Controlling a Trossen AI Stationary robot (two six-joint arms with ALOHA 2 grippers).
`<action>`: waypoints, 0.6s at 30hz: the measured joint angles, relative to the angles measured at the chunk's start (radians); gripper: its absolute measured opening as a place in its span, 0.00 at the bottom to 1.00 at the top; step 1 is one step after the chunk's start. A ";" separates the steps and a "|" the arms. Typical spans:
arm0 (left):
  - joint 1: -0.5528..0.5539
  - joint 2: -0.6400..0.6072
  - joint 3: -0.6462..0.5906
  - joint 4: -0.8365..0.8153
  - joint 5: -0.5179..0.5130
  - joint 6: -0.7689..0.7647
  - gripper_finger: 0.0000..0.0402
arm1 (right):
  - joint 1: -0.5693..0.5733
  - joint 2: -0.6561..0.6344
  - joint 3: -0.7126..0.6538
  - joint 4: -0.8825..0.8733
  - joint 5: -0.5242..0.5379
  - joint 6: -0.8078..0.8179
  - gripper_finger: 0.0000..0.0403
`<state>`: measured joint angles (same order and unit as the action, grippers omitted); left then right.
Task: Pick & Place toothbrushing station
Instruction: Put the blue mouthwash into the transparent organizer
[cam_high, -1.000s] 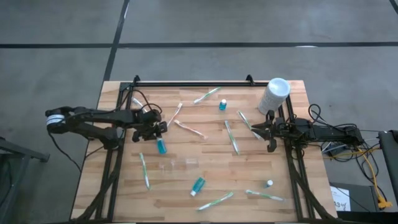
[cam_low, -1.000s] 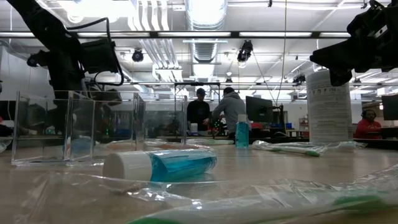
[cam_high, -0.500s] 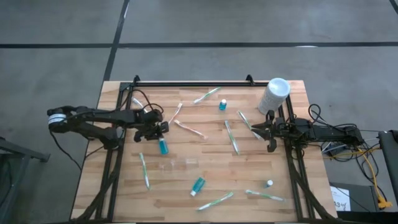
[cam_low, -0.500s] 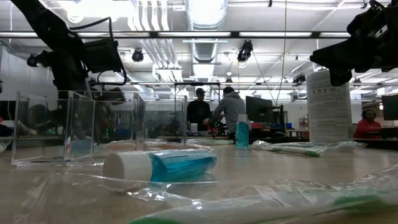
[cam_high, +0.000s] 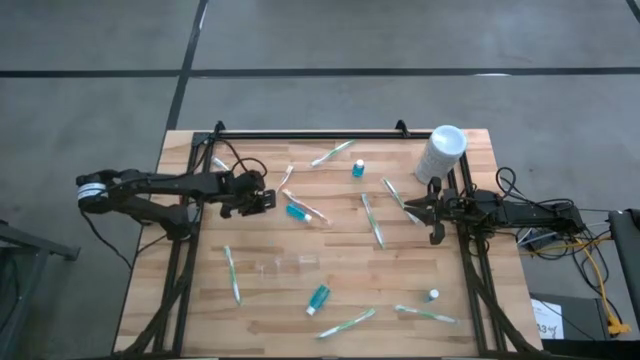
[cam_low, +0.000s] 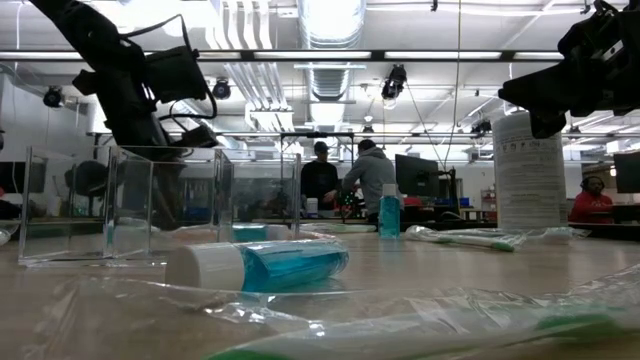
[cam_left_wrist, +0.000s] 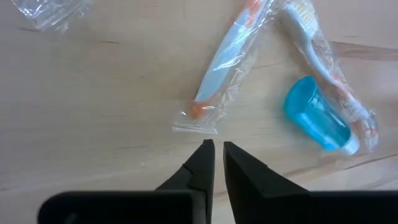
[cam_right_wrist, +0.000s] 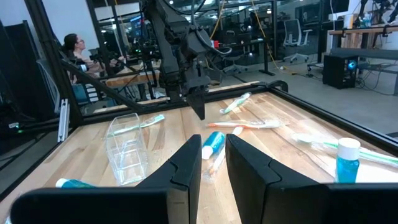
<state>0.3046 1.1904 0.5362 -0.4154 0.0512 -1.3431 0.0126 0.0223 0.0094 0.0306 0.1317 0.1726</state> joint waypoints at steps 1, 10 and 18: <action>0.000 0.000 0.000 0.000 0.000 0.003 0.09 | 0.000 0.000 0.000 0.000 0.000 0.000 0.17; 0.000 0.007 0.053 0.025 0.036 0.271 0.21 | 0.000 0.000 0.000 0.000 0.000 0.000 0.17; -0.002 0.050 0.080 0.268 0.037 0.677 0.43 | 0.000 0.000 0.000 0.000 0.000 0.000 0.17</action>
<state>0.3031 1.2405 0.6159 -0.1471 0.0886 -0.6663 0.0124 0.0223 0.0093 0.0307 0.1316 0.1726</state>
